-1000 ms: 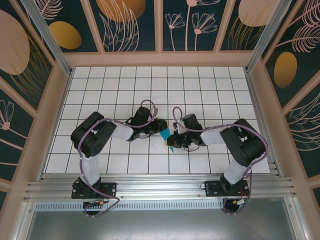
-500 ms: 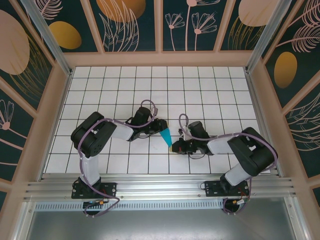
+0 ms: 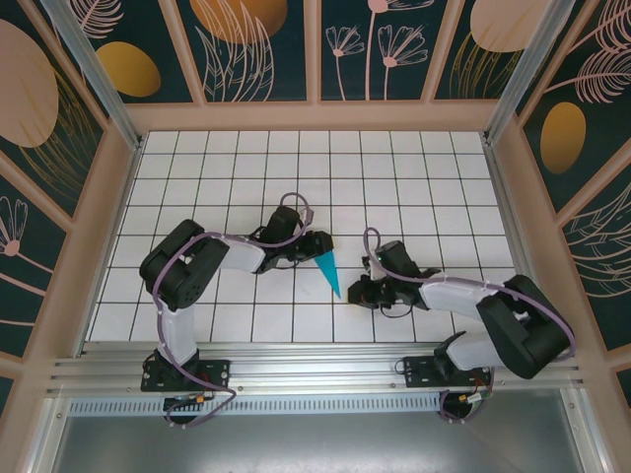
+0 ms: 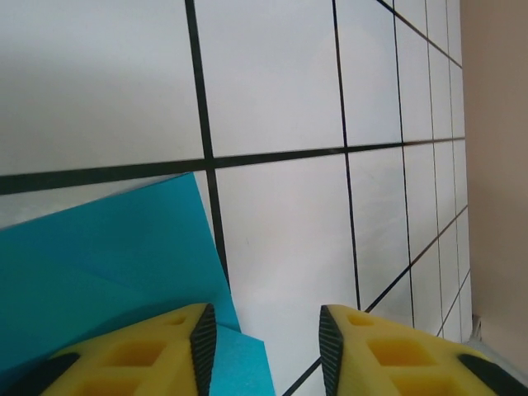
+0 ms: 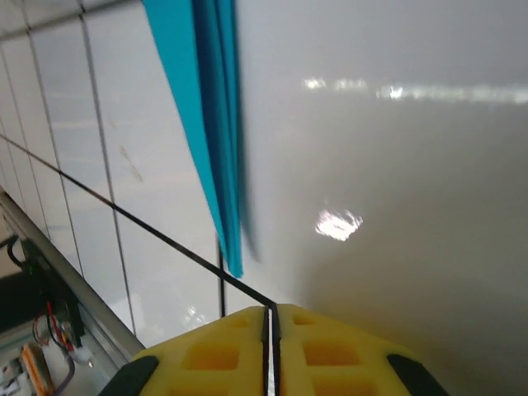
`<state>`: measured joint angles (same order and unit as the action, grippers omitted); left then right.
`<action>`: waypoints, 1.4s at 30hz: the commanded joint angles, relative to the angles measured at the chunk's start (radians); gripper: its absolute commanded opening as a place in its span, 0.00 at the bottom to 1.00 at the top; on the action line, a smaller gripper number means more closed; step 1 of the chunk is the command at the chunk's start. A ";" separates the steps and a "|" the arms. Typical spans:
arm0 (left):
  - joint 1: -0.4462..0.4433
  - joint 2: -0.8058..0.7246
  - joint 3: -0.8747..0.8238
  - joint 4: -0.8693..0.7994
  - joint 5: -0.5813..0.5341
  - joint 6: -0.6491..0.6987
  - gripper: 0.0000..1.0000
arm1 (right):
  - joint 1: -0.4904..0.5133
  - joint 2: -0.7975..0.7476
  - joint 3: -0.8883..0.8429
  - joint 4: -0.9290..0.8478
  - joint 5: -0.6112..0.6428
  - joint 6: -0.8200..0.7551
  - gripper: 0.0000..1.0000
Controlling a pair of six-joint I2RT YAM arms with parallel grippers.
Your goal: Fold a paper plane with a square sheet of paper (pick it up from the middle)
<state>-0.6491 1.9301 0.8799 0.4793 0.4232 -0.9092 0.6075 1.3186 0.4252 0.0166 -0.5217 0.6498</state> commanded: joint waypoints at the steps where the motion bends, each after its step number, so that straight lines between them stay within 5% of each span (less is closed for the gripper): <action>1: 0.002 -0.094 0.054 -0.146 -0.074 0.064 0.48 | -0.010 -0.079 0.089 -0.085 0.169 -0.039 0.22; 11: -0.014 -0.292 0.156 -0.663 -0.529 0.009 0.71 | -0.038 -0.171 0.088 0.042 0.519 -0.005 0.41; 17: -0.100 -0.184 0.271 -0.817 -0.607 -0.016 0.74 | -0.105 -0.142 0.069 0.119 0.428 0.064 0.59; 26: -0.169 0.019 0.472 -0.972 -0.655 -0.039 0.77 | -0.109 -0.121 0.063 0.119 0.399 0.060 0.64; 32: -0.170 -0.001 0.438 -0.966 -0.650 -0.043 0.69 | -0.108 -0.082 0.055 0.133 0.352 0.067 0.64; 42: -0.171 -0.130 0.231 -0.846 -0.622 -0.081 0.37 | -0.088 0.040 0.090 0.248 0.168 0.050 0.56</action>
<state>-0.8204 1.8454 1.1496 -0.3965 -0.1921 -0.9676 0.5068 1.3407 0.4946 0.1970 -0.2775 0.7128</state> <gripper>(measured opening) 0.372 0.567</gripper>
